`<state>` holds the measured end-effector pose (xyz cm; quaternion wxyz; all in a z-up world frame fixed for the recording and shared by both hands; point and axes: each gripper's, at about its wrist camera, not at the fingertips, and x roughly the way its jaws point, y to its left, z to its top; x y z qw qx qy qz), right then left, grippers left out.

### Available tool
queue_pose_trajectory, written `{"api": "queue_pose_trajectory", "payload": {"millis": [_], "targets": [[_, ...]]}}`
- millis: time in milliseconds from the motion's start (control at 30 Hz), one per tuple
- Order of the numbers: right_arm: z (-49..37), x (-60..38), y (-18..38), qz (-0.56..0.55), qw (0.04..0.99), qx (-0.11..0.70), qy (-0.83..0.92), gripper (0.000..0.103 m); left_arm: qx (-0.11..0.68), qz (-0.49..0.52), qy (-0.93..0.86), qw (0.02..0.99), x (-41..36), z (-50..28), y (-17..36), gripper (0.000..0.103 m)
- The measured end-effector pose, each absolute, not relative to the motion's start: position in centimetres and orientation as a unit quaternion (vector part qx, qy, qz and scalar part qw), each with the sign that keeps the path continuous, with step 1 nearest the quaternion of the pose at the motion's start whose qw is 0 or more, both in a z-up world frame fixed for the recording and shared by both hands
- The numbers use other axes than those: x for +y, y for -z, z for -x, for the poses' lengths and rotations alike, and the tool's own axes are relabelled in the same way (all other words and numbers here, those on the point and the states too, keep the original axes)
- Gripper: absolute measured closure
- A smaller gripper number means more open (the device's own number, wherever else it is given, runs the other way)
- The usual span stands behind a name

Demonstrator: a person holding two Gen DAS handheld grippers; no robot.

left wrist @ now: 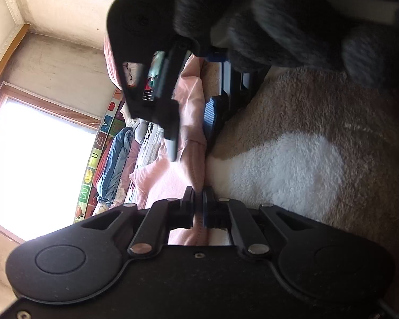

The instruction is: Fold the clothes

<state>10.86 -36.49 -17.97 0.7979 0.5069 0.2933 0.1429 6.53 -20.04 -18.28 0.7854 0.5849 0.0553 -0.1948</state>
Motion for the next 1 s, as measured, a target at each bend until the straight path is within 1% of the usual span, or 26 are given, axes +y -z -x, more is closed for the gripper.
{"api": "queue_pose_trajectory", "payload": {"millis": [33, 233, 400, 467, 533, 567, 600, 667, 900, 933, 967, 1000], "targets": [[-10.9, -36.4, 18.0, -0.493, 0.805, 0.3, -0.138, 0.092, 0.052, -0.587, 0.193, 0.784, -20.1, -6.6, 18.2, 0.103], [-10.6, -36.9, 19.2, -0.506, 0.806, 0.274, -0.142, 0.094, 0.061, -0.572, 0.201, 0.793, -20.0, -7.5, 17.5, 0.103], [-11.2, -36.6, 19.3, -0.494, 0.814, 0.27, -0.144, 0.094, 0.061, -0.567, 0.19, 0.799, -20.0, -7.3, 16.8, 0.102], [-11.4, -36.6, 19.3, -0.492, 0.815, 0.269, -0.146, 0.094, 0.056, -0.575, 0.182, 0.795, -19.9, -7.2, 16.3, 0.095], [-11.8, -36.4, 19.2, -0.492, 0.816, 0.268, -0.146, 0.094, 0.056, -0.575, 0.172, 0.798, -19.2, -7.1, 15.6, 0.076], [-11.9, -36.4, 19.1, -0.492, 0.815, 0.268, -0.146, 0.094, 0.059, -0.572, 0.167, 0.801, -18.8, -6.9, 15.2, 0.072], [-12.0, -36.4, 19.1, -0.493, 0.815, 0.267, -0.146, 0.094, 0.063, -0.569, 0.163, 0.804, -18.3, -6.7, 15.0, 0.065], [-12.1, -36.4, 19.2, -0.494, 0.814, 0.267, -0.146, 0.094, 0.073, -0.565, 0.154, 0.807, -17.4, -6.4, 14.7, 0.061], [-11.9, -36.7, 19.6, -0.506, 0.807, 0.266, -0.148, 0.093, 0.087, -0.583, 0.15, 0.794, -16.4, -6.5, 16.0, 0.062], [-11.9, -36.7, 19.6, -0.507, 0.806, 0.267, -0.149, 0.093, 0.088, -0.587, 0.151, 0.791, -16.5, -6.5, 16.3, 0.064], [-12.0, -36.7, 19.6, -0.506, 0.806, 0.268, -0.149, 0.093, 0.104, -0.584, 0.161, 0.789, -16.7, -6.4, 16.5, 0.069], [-12.0, -36.6, 19.5, -0.505, 0.807, 0.268, -0.149, 0.093, 0.134, -0.575, 0.177, 0.788, -17.0, -6.2, 16.4, 0.087]]}}
